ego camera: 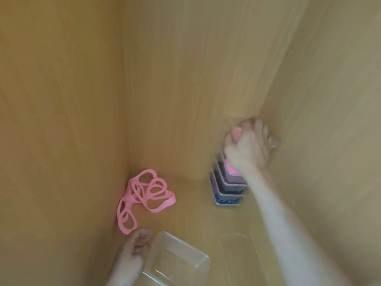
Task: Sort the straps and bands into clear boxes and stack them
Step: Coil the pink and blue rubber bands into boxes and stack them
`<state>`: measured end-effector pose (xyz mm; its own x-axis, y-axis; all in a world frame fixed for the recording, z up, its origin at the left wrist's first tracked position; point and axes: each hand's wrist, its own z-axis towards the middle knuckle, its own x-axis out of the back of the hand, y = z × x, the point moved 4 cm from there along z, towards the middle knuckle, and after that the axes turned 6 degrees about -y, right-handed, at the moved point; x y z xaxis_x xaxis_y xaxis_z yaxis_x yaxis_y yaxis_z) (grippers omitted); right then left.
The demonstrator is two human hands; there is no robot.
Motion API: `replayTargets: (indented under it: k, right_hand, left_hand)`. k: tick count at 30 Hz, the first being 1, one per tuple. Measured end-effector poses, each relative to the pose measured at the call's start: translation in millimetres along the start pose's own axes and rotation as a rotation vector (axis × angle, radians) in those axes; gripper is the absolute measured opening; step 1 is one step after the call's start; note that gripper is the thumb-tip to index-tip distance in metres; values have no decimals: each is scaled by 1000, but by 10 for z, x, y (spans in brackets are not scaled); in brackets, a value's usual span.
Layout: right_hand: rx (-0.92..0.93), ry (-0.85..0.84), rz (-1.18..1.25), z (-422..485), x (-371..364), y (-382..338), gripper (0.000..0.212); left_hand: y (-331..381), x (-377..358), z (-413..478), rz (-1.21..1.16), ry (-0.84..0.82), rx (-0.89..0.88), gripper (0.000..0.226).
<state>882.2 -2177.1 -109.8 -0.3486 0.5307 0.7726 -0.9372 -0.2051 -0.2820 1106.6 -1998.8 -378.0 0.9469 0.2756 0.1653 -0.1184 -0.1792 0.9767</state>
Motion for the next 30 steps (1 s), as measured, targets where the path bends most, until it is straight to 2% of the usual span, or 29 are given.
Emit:
replayTargets:
  k: [2, 4, 6, 8, 11, 13, 15, 18, 23, 27, 30]
  right_hand:
    - [156, 8, 139, -454, -57, -218, 34]
    - [256, -91, 212, -839, -241, -372, 25]
    - [252, -282, 223, -1146, -522, -412, 17]
    - [219, -515, 171, -1419, -824, -373, 17]
    - [243, -889, -71, -1789, -1257, -229, 32]
    - [246, -1061, -144, -1966, -1439, -142, 25]
    - [243, -1096, -115, -2023, -1534, -98, 6]
    - [284, -1079, -70, -1982, -1635, -161, 16]
    - [345, -1166, 19, -1883, -1809, -420, 14]
    - [309, -1160, 263, -1739, -1950, -686, 18]
    - [323, -1263, 385, -1822, -2106, -1015, 18]
  left_hand:
    - [-54, 31, -9, 0, 33, 26, 36]
    - [-76, 37, -31, 43, 33, 33, 38]
    - [-63, 26, -54, 120, 13, -27, 45]
    - [-85, -8, -85, 218, -47, -70, 47]
    - [-204, -61, -157, 310, -135, -44, 48]
    - [-257, -71, -226, 271, -134, 18, 47]
    - [-290, -65, -270, 302, -91, 76, 29]
    - [-334, -8, -343, 398, 25, 150, 6]
    - [-336, 74, -486, 429, 225, 243, 15]
    - [-279, 108, -551, 439, 321, 282, 18]
    - [-231, 118, -648, 425, 359, 318, 19]
